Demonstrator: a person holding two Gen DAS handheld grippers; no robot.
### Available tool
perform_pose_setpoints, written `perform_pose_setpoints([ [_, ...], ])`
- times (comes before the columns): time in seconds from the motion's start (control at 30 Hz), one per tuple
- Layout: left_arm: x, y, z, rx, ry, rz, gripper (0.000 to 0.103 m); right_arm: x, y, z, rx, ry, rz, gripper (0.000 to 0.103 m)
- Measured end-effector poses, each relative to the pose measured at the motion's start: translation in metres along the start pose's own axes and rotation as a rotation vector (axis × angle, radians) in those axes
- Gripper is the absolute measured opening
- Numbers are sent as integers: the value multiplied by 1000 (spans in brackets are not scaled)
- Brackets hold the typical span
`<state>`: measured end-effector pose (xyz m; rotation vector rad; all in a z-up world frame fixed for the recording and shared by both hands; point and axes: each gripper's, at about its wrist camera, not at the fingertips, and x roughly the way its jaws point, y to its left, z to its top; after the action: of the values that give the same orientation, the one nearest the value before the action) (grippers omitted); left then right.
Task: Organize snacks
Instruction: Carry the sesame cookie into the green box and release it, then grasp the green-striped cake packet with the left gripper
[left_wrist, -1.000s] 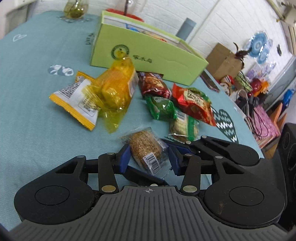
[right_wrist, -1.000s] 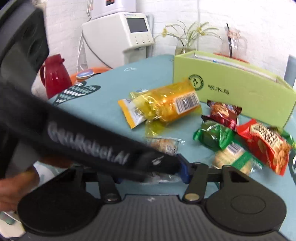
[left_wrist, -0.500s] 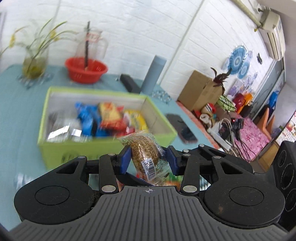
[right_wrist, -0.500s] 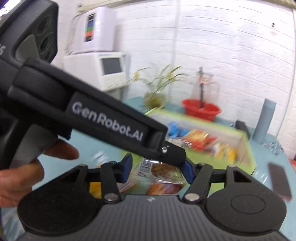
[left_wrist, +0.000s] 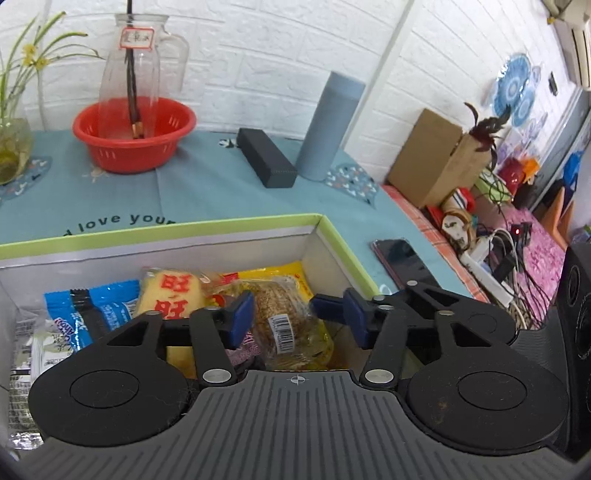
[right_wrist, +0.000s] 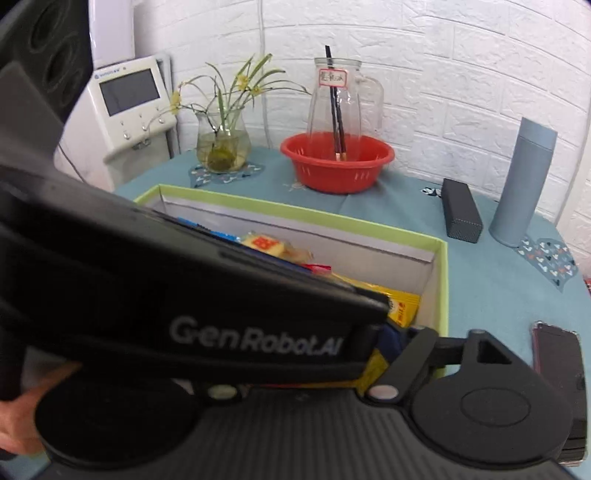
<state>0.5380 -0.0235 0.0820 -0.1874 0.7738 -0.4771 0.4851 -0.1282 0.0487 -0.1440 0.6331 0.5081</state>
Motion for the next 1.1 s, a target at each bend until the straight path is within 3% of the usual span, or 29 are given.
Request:
perform_pose_setpoints([
  [0.13, -45, -6, -3, -4, -110, -58, 63, -45, 16, -9, -41, -129, -60, 95],
  [0.17, -62, -11, -6, 8, -144, -61, 67, -61, 21, -13, -41, -165, -69, 102],
  [0.2, -78, -16, -11, 18, -175, -60, 73, -80, 26, -20, -45, -205, -79, 102],
  [0.33, -136, -36, -48, 57, -247, -88, 82, -134, 47, -59, -27, -260, -78, 102],
  [0.47, -163, -46, -106, 53, -215, -99, 84, -155, 66, -112, 50, -231, -45, 102],
  [0.7, -165, -40, -204, -33, -56, -48, 83, -168, 114, -185, 104, -123, -34, 102],
  [0.8, -165, -33, -227, -59, -32, -27, 80, -171, 127, -199, 110, -88, 29, 102],
  [0.9, -156, -27, -221, -59, -19, -21, 76, -153, 133, -192, 81, -62, 45, 102],
  [1.0, -142, -20, -211, -65, 36, -5, 63, -134, 135, -182, 58, -21, 38, 102],
  [1.1, -128, -18, -212, -43, 85, 2, 37, -115, 136, -178, 52, 27, 46, 102],
])
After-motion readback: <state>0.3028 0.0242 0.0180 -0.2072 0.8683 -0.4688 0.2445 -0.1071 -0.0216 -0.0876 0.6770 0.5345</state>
